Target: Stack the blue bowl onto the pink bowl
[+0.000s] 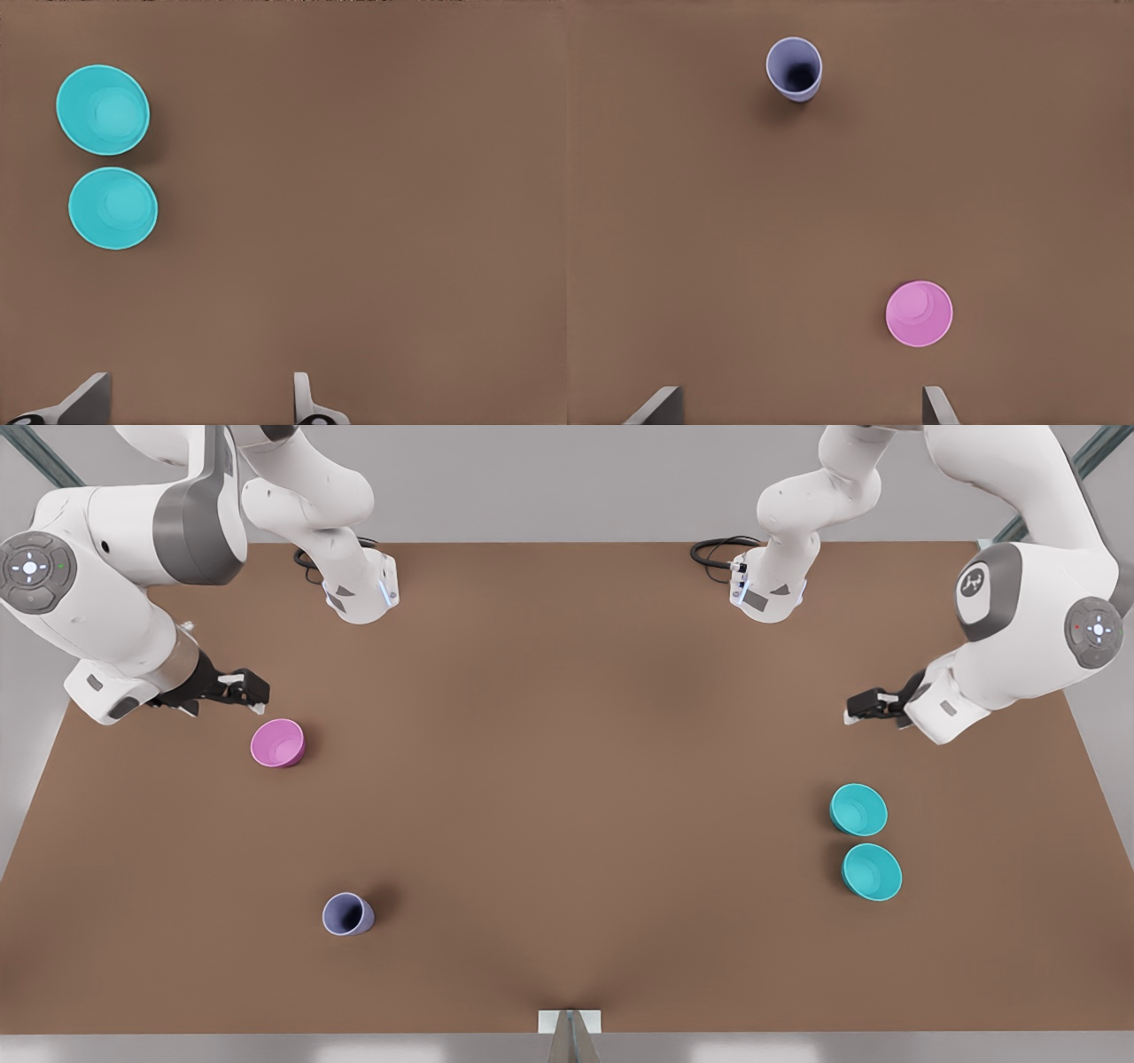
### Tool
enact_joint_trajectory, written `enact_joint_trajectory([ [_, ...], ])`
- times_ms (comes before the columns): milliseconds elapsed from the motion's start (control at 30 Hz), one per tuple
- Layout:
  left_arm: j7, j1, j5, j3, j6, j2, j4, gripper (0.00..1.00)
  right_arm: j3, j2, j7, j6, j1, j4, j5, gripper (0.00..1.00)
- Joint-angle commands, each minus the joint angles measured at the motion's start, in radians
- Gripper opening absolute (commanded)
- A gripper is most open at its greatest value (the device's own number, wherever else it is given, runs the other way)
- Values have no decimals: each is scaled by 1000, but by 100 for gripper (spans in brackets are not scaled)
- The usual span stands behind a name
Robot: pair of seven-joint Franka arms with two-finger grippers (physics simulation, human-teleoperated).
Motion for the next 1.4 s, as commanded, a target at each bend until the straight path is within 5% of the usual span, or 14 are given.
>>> enact_joint_trajectory([
  [0, 4, -9, 2, -2, 28, -1, 1, 100, 0, 0, 13, 13, 0, 0, 2, 100],
  [133, 4, -9, 2, -2, 28, -1, 1, 100, -9, 80, -157, 40, -78, -95, -18, 100],
  [267, 4, -7, 2, -4, 25, -4, 1, 100, -8, 120, -165, 436, -274, -471, 23, 100],
  [600, 2, -4, 26, -7, 3, -7, -1, 100, -9, 97, -401, 994, -428, -905, 152, 100],
  [1067, -1, 0, 26, -7, -63, -7, -5, 100, -14, 163, -465, 1066, -497, -1014, 149, 99],
  [1100, -1, 0, 26, -7, -64, -7, -4, 100, -14, 166, -465, 1068, -497, -1014, 149, 90],
  [1133, -1, 0, 26, -7, -64, -7, -4, 100, -14, 168, -465, 1068, -497, -1014, 149, 60],
  [1200, -1, 0, 26, -7, -64, -7, -2, 100, -14, 168, -467, 1065, -497, -1014, 149, 30],
  [1233, -1, 0, 26, -7, -64, -7, -2, 100, -14, 168, -481, 1057, -497, -1013, 149, 21],
  [1367, -1, 0, 26, -7, -64, -15, -1, 100, -12, 165, -498, 1040, -497, -1005, 147, 21],
])
